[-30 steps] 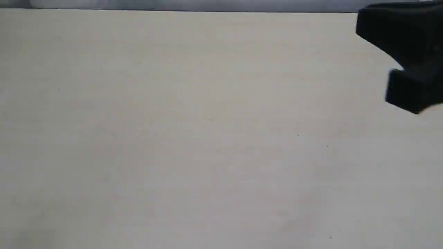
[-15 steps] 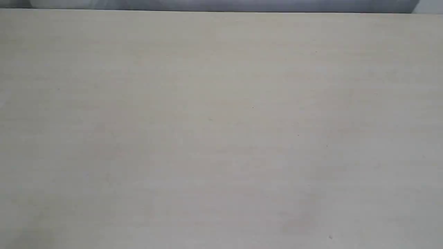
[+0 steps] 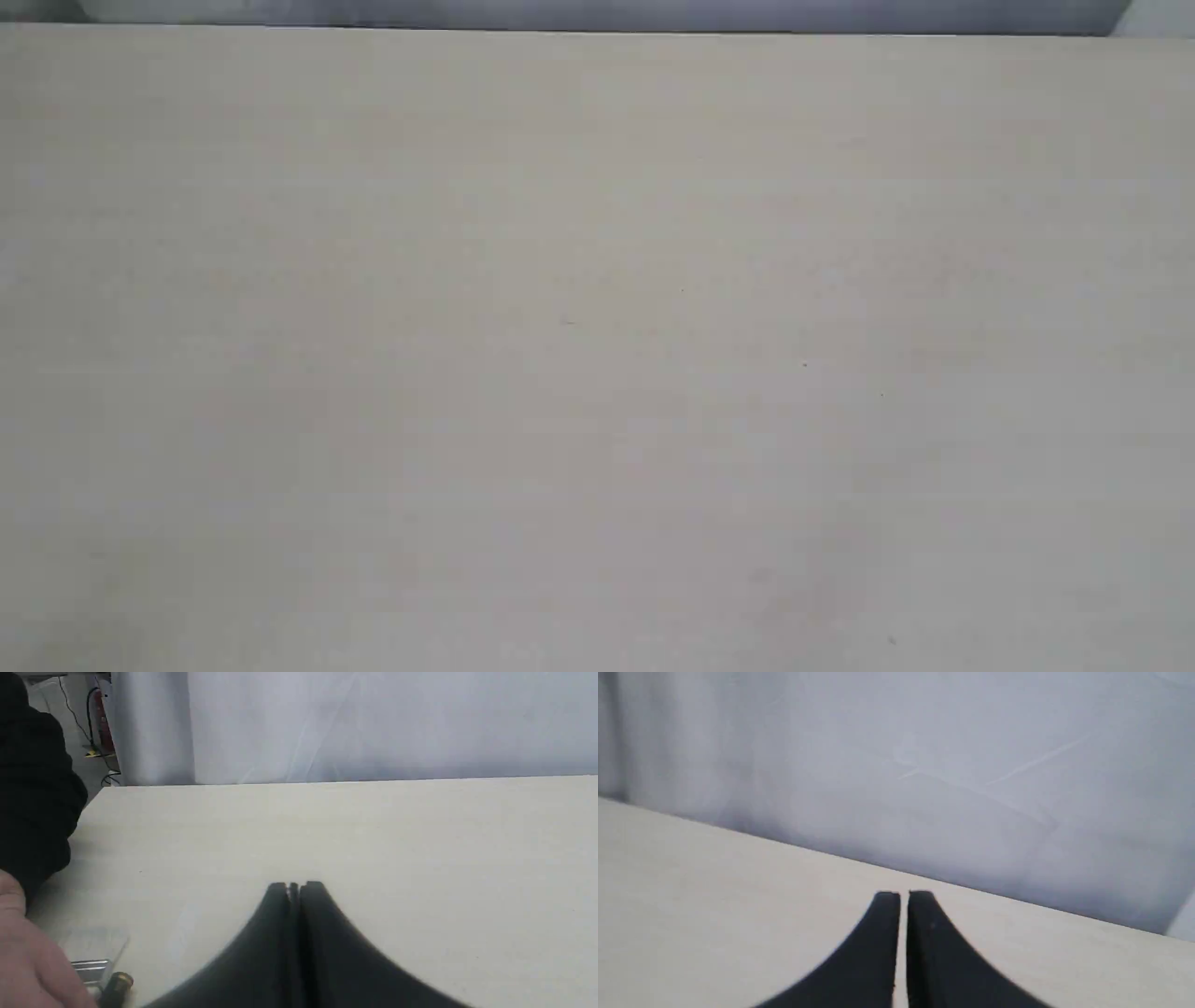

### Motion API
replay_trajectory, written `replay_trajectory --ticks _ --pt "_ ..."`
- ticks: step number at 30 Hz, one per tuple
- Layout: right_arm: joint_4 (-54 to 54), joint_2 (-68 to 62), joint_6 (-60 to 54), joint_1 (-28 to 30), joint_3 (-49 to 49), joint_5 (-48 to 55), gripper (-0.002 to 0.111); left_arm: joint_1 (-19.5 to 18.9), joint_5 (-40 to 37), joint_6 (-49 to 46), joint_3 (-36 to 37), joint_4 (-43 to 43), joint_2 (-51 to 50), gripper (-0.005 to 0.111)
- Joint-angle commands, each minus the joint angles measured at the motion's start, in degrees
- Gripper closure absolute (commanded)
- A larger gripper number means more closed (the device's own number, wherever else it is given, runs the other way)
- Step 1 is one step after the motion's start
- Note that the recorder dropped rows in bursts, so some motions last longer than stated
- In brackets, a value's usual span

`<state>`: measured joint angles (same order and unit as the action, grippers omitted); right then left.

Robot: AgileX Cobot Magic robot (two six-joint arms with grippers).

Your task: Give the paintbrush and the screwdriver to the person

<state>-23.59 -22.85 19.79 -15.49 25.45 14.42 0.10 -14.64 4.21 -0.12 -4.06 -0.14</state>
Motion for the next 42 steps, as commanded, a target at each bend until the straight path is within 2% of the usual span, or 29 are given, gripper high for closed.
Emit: replay_trajectory --ticks 1,6,11,20,28,36,42 --pt "-0.5 2.0 0.0 8.6 -4.8 -9.3 0.104 0.3 0.3 0.1 0.1 0.1 0.1 0.107" --pt "-0.5 5.5 0.0 19.2 -12.0 -15.7 0.104 0.3 0.3 0.1 0.1 0.1 0.1 0.107" --pt "-0.5 8.9 0.0 22.1 -17.4 -16.8 0.104 0.3 0.3 0.1 0.1 0.1 0.1 0.107" --pt "4.9 15.7 0.5 22.0 -25.4 -13.8 0.104 0.3 0.3 0.1 0.1 0.1 0.1 0.107" --pt "6.5 16.6 0.6 21.6 -25.4 -6.2 0.104 0.3 0.3 0.1 0.1 0.2 0.1 0.107" --pt "6.6 17.0 0.6 11.9 -25.4 -2.0 0.104 0.3 0.3 0.1 0.1 0.1 0.1 0.107" --pt "6.6 17.7 0.6 16.0 -25.4 0.4 0.104 0.3 0.3 0.1 0.1 0.1 0.1 0.107"
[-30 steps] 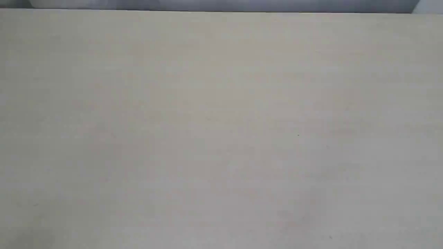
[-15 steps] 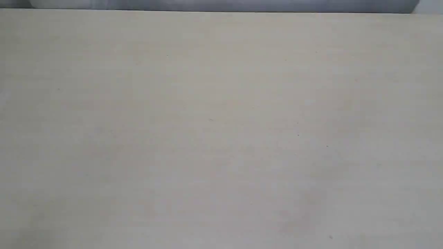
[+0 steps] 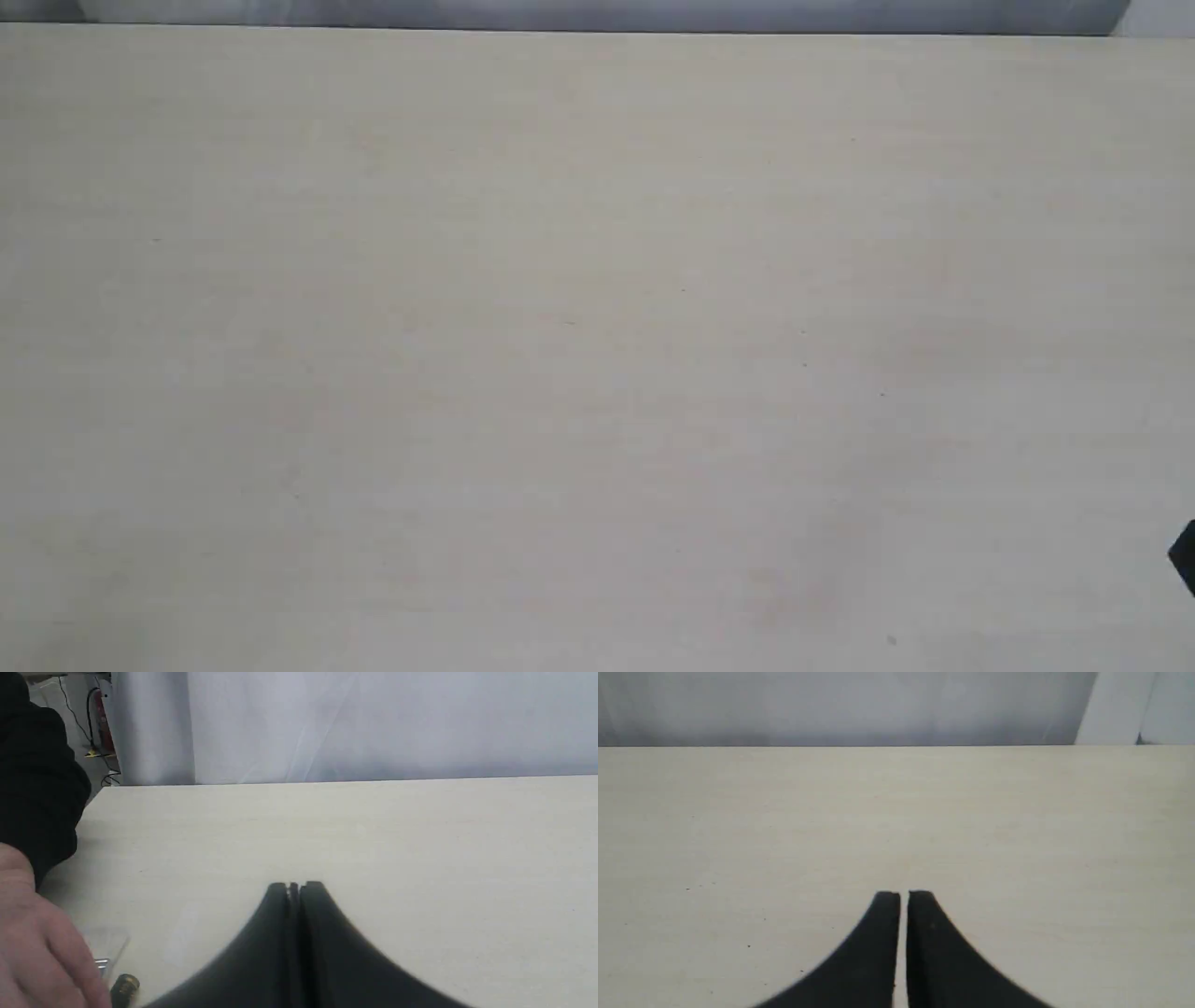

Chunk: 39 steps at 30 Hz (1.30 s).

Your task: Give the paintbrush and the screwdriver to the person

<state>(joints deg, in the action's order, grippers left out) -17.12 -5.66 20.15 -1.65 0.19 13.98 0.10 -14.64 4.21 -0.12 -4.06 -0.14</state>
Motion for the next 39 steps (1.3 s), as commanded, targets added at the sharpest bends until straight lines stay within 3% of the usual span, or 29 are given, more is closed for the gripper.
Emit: replay_trajectory --ticks 1,23,30,39 --pt "0.1 0.6 0.2 3.1 -0.2 0.7 0.104 0.3 0.3 0.1 0.1 0.1 0.1 0.107" --pt "0.1 0.9 -0.4 4.1 -0.2 -3.4 0.104 0.3 0.3 0.1 0.1 0.0 0.1 0.107" --pt "13.8 0.9 -18.2 4.1 -0.2 -3.4 0.104 0.3 0.3 0.1 0.1 0.0 0.1 0.107" --pt "13.2 0.9 -17.5 4.1 -0.2 -3.4 0.104 0.3 0.2 0.1 0.1 0.2 0.1 0.107"
